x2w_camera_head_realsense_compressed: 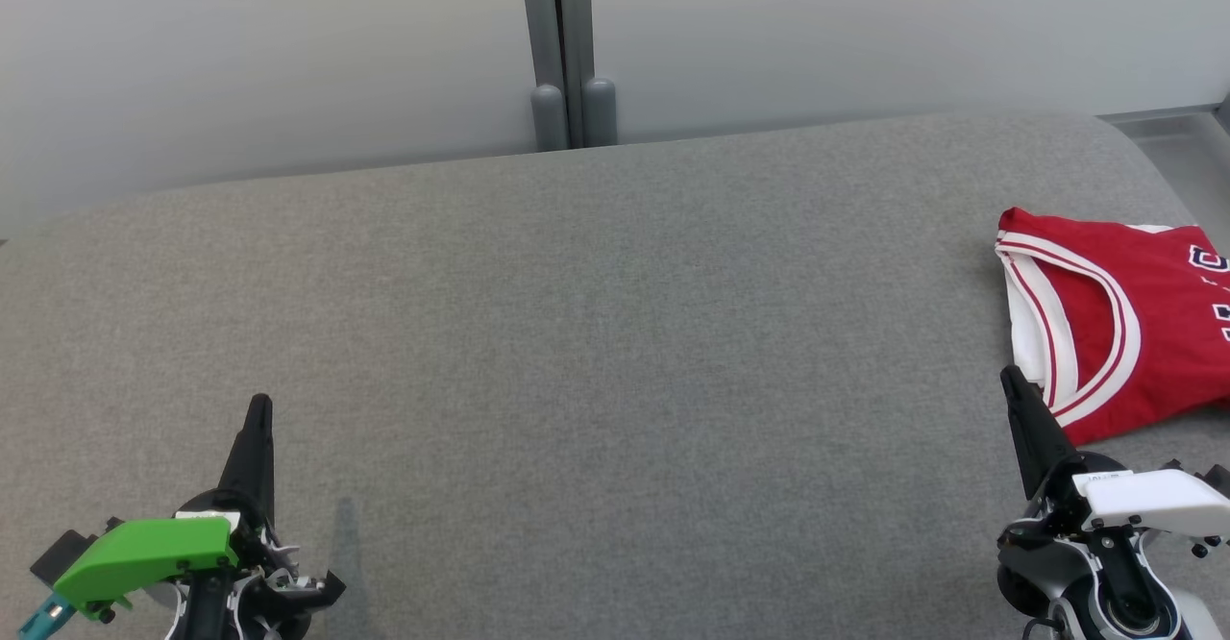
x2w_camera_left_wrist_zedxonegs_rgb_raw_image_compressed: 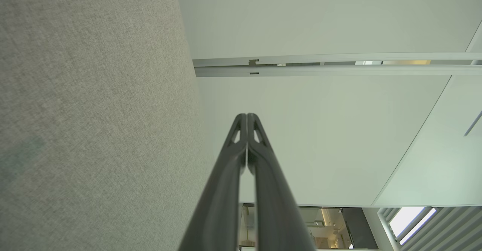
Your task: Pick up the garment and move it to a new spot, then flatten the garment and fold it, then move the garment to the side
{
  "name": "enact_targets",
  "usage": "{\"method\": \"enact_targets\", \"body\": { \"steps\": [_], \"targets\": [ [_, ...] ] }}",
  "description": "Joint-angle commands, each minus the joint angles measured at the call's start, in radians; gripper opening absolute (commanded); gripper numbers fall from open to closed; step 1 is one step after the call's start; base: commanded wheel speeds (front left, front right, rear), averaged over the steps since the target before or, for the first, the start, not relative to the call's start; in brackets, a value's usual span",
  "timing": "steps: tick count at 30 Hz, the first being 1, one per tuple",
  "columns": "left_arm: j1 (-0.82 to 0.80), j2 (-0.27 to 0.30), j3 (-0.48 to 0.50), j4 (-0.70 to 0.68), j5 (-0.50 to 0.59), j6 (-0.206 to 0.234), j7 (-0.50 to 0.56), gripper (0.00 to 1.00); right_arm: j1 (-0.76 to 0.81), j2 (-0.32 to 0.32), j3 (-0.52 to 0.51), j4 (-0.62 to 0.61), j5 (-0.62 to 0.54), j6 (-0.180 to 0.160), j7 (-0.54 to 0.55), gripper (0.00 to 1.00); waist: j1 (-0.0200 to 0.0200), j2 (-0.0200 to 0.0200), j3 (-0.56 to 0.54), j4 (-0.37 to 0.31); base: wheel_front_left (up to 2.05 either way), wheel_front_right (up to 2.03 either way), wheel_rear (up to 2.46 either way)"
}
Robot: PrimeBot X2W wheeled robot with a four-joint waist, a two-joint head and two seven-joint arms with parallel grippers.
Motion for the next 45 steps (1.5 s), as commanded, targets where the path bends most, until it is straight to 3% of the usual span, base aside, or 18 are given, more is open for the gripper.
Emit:
{"method": "enact_targets", "body": {
  "steps": [1, 45],
  "targets": [
    [-0.011, 0.007, 0.002, -0.002, -0.003, -0.004, 0.003, 0.0, 0.011, -0.006, -0.002, -0.004, 0.003, 0.0, 0.003, 0.0, 0.0, 0.0, 0.0, 0.0, 0.0, 0.0, 0.0],
    [-0.011, 0.007, 0.002, -0.002, -0.003, -0.004, 0.003, 0.0, 0.011, -0.006, -0.002, -0.004, 0.003, 0.0, 0.003, 0.0, 0.0, 0.0, 0.0, 0.0, 0.0, 0.0, 0.0]
  ]
}}
